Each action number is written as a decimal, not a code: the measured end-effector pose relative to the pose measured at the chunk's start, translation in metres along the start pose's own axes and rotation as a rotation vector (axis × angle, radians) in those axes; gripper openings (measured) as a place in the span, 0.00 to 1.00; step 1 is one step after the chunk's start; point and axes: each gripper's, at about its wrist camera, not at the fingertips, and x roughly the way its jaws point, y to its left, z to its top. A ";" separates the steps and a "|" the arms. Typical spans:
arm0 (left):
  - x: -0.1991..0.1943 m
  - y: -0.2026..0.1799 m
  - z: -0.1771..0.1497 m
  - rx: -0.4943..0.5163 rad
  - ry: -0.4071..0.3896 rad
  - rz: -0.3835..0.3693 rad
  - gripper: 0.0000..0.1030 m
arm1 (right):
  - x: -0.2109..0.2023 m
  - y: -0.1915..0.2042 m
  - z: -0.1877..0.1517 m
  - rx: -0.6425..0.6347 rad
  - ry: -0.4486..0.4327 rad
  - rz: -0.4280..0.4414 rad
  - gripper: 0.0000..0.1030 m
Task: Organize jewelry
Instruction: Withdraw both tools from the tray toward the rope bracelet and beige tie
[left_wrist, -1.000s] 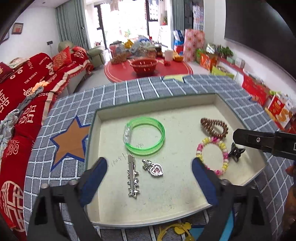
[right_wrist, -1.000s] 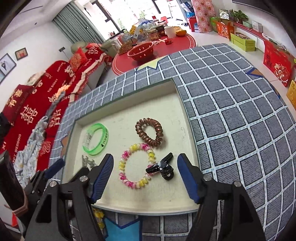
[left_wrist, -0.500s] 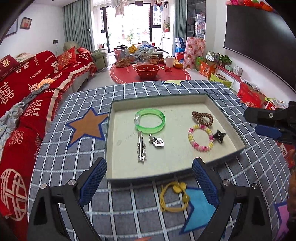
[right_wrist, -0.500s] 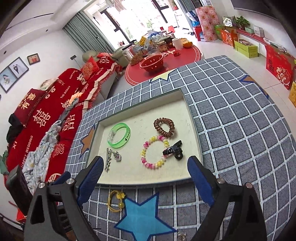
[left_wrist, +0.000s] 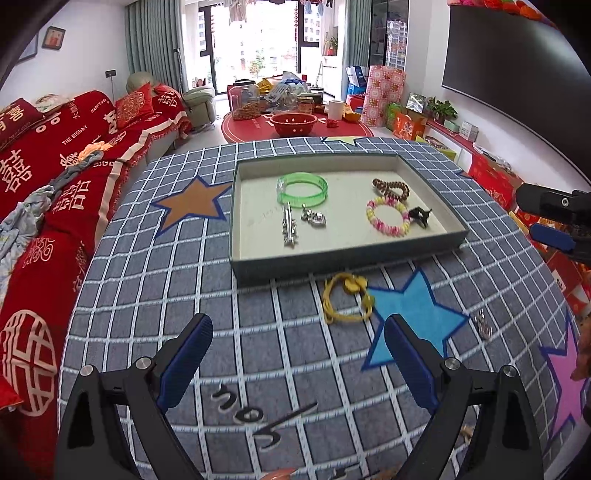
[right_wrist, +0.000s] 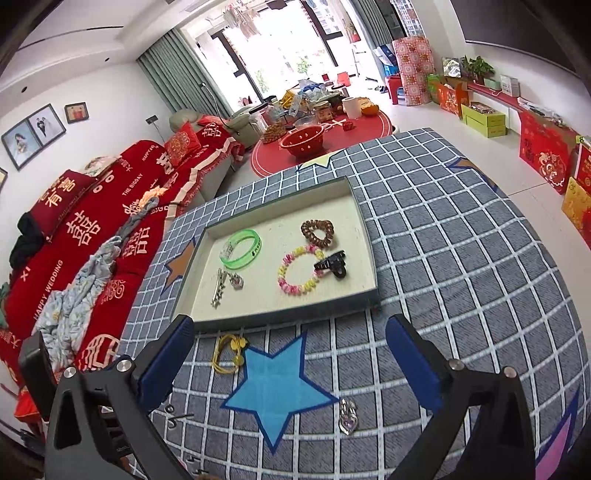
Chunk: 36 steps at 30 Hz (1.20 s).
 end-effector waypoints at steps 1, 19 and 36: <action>-0.002 0.001 -0.003 -0.003 0.003 0.000 1.00 | -0.002 -0.001 -0.004 -0.002 0.002 -0.003 1.00; -0.026 0.003 -0.084 -0.009 0.082 -0.098 1.00 | -0.008 -0.020 -0.094 0.013 0.191 -0.087 1.00; -0.024 -0.027 -0.110 0.184 0.120 -0.112 1.00 | -0.032 0.006 -0.157 -0.239 0.233 -0.136 1.00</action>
